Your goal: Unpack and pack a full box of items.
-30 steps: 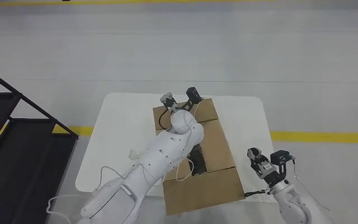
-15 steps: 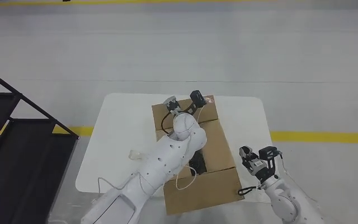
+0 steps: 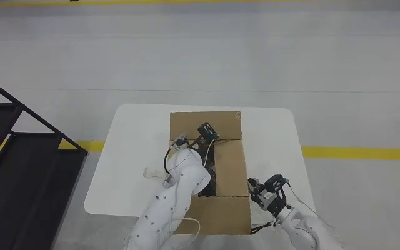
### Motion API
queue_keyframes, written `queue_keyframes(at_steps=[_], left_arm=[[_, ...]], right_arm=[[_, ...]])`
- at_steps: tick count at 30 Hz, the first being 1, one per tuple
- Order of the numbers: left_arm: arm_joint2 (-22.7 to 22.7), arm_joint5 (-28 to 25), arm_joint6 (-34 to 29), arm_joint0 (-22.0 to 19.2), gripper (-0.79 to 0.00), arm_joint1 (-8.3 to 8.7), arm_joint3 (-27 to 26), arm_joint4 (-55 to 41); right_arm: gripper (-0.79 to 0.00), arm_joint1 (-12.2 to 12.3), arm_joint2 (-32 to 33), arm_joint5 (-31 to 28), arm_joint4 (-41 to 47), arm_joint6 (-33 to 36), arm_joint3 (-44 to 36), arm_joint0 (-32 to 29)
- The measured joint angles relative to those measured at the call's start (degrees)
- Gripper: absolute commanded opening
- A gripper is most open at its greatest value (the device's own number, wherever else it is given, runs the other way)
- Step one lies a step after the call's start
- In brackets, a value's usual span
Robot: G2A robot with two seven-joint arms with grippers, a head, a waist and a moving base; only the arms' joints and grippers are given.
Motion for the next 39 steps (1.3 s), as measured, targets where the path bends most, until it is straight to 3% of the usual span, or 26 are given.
queue_keyframes(at_steps=[7, 19, 26, 27, 29, 31, 32, 33, 34, 39], left_arm=[[-3.28, 0.25, -3.45, 3.26, 0.0, -0.08, -3.05, -11.46], [-2.44, 0.25, -1.81, 3.97, 0.0, 0.04, -1.72, -8.69], [1.86, 7.23, 0.27, 2.99, 0.0, -0.38, 5.03, 0.77], [2.31, 8.11, 0.5, 2.85, -0.114, -0.45, 6.02, 1.88], [3.16, 9.83, 0.69, 2.67, -0.422, -0.66, 7.94, 3.75], [3.76, 10.85, 0.21, 2.51, -0.486, -0.81, 8.92, 4.42], [4.25, 11.43, 0.27, 2.54, -0.582, -0.86, 9.45, 5.87], [4.53, 11.82, 0.44, 2.63, -0.739, -0.9, 9.8, 7.02], [4.82, 12.13, 0.67, 2.65, -0.785, -0.91, 10.08, 8.25], [6.0, 13.61, 2.7, 3.29, -0.785, -0.92, 10.16, 14.69]], right_arm=[[-0.785, -0.06, -0.12, 1.23, -1.09, -1.83, -0.37, -0.65], [-0.785, 0.54, 4.69, 1.77, -0.32, -2.9, -1.43, -1.25], [-0.785, 0.52, 4.67, 1.12, -0.41, -3.6, -1.35, -1.77], [-0.785, 0.51, 4.63, 1.02, -0.48, -3.64, -1.29, -1.83], [-0.785, 0.51, 4.62, 0.83, -0.66, -3.77, -1.21, -1.95], [-0.785, 0.53, 4.69, 0.66, -0.77, -3.9, -1.17, -2.07], [-0.785, 0.54, 4.76, 0.46, -0.7, -3.97, -1.15, -2.17], [-0.785, 0.54, 4.79, 0.2, -0.48, -4.02, -1.1, -2.24], [-0.785, 0.55, 4.85, -0.13, -0.19, -4.06, -1.02, -2.29], [-0.785, 0.6, 5.18, -0.93, 0.14, -4.1, -0.69, -2.26]])
